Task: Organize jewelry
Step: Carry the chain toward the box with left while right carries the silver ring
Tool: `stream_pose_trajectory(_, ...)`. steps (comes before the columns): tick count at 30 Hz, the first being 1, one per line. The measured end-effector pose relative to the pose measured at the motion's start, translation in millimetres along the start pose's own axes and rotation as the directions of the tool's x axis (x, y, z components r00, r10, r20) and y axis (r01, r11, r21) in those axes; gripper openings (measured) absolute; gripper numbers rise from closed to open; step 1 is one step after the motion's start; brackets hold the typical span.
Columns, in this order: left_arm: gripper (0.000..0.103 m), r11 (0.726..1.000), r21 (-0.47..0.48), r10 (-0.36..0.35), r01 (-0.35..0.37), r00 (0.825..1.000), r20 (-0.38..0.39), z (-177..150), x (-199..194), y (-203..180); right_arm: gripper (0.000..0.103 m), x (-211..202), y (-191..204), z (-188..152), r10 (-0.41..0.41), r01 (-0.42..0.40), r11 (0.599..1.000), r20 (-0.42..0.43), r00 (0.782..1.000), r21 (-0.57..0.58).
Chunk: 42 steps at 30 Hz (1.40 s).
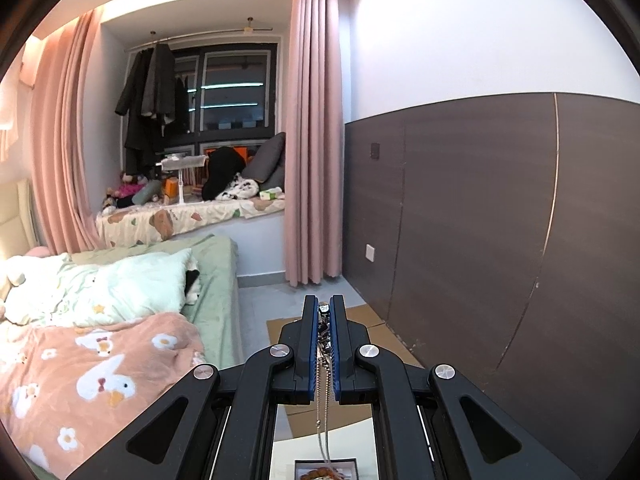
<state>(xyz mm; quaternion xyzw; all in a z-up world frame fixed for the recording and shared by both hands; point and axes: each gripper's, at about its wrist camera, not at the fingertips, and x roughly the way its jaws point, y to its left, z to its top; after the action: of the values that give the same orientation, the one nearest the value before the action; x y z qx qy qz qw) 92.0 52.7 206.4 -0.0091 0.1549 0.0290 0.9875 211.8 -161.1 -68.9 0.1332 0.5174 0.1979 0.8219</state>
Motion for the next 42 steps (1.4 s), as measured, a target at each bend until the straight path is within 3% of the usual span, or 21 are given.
stream_pose_trajectory(15,0.005,1.0,0.004,0.014,-0.014,1.0,-0.018,1.6,9.5,2.2,0.013,-2.5,-1.5,-2.1,0.005,-0.005,1.0,-0.006,1.0,-0.001)
stream_pose_trajectory(26,0.005,1.0,-0.01,0.018,-0.019,0.994,-0.103,-39.1,38.0,10.0,0.013,-2.2,-1.1,-3.3,0.012,-0.012,1.0,0.001,1.0,0.005)
stream_pose_trajectory(35,0.005,0.998,-0.063,-0.023,0.008,0.969,-0.246,-97.7,70.9,12.9,0.013,-2.2,3.2,-1.4,0.047,-0.047,0.999,0.011,0.999,0.016)
stream_pose_trajectory(42,0.005,0.99,-0.144,-0.047,-0.004,0.936,-0.35,-147.7,100.9,17.5,0.013,4.7,10.5,0.2,0.044,-0.044,0.999,-0.002,0.999,0.007)
